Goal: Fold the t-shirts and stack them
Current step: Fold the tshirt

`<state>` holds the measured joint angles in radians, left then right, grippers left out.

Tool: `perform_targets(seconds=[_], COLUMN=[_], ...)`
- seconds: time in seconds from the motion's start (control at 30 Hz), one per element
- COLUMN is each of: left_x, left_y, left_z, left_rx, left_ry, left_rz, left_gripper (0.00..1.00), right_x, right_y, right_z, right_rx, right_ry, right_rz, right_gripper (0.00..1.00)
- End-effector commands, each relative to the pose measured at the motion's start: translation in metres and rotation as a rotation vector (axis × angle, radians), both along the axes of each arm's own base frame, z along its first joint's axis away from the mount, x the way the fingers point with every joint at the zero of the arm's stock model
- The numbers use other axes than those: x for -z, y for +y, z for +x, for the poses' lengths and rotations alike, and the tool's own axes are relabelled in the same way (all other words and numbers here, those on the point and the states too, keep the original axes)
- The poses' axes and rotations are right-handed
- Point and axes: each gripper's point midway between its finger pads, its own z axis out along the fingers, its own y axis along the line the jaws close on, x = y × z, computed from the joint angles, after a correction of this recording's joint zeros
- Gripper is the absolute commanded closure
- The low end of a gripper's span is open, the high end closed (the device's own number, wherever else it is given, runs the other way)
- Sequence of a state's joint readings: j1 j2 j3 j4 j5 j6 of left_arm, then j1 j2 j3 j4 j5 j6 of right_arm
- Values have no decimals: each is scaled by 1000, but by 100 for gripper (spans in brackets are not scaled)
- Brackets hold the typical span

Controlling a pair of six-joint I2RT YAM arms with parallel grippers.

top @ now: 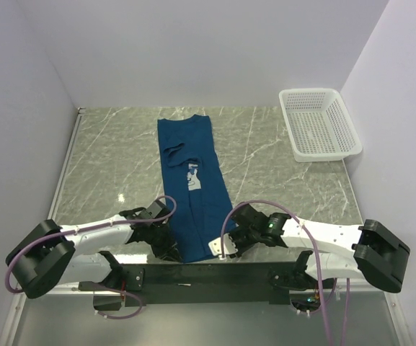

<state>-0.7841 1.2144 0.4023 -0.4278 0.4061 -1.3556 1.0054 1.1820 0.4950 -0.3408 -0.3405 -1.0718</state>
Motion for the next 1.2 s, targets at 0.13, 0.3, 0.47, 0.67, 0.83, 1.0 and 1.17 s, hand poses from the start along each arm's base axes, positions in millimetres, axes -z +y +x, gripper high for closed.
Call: perform_targets(seconds=[0.13,0.3,0.47,0.67,0.83,1.0,1.17], left_x=[-10,-23,-36,-72,-75,-87,-78], left_y=[-4,-6,0,12,29,34,40], left_z=[27,35,66,149,228,290,312], left_rx=[-30,-42,-93,-162,-254,-289,-299], left_ry=[-160,-190,-254,-377,-401,-428,-410], left_rz=[-3,-40,-107,-160,-176,-221,-209], left_gripper=[97,99,99,99,99,99,100], right_x=[-6,-18,-47,-74,-91,-94,-96], right_y=[2,8,12,21,36,54,62], right_z=[-3,-8,22,96,182,233,268], right_rx=[-23,-47,62,253,455,561,622], right_ry=[-17,37,59,-3,-59,-75,-98], right_rz=[38,84,190,247,274,273,272], right_gripper=[85,100,100,100,100,100,100])
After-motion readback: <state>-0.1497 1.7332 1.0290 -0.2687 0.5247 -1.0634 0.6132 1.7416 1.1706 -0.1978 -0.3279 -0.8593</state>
